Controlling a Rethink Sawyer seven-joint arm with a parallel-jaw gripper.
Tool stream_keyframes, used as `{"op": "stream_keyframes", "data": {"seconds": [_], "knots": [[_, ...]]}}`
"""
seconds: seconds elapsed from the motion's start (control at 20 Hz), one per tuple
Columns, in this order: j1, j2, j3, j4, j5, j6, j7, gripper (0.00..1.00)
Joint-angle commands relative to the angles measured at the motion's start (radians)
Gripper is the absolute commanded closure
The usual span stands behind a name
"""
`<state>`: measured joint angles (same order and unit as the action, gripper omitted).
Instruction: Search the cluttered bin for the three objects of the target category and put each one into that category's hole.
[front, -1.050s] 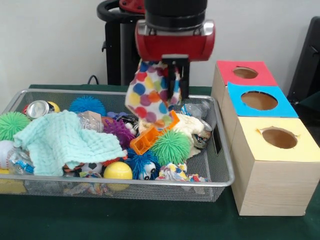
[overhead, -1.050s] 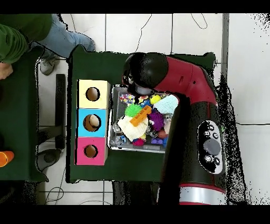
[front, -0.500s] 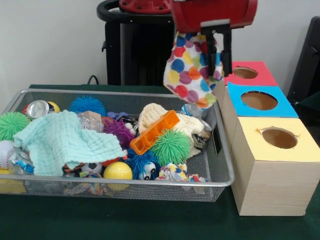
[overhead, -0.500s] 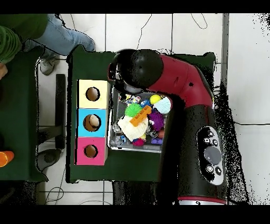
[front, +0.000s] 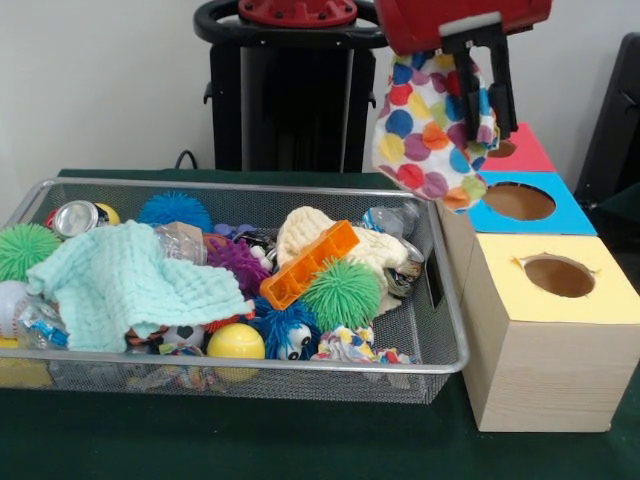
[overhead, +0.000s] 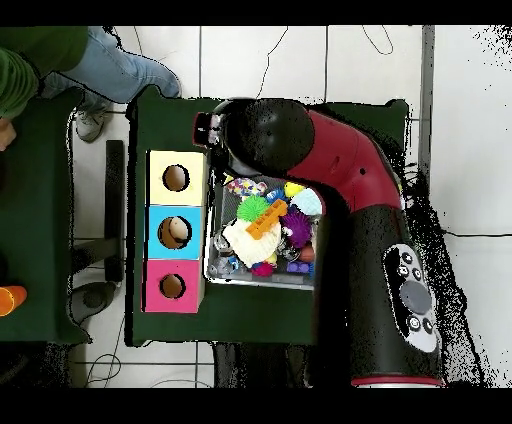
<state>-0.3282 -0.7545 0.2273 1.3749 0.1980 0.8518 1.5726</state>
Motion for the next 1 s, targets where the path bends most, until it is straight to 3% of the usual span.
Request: {"op": "stream_keyframes", "data": {"seconds": [0.05, 0.4, 0.7, 1.0], "knots": [[-0.031, 0.040, 0.128, 0.149, -0.010, -0.071, -0.061, 1.00], [-0.002, 0.073, 0.114, 0.107, -0.051, -0.072, -0.018, 1.00], [0.014, 0.078, 0.127, 0.087, -0.037, -0.073, 0.016, 1.00], [0.062, 0.133, 0.083, 0.010, -0.059, -0.078, 0.092, 1.00]]}}
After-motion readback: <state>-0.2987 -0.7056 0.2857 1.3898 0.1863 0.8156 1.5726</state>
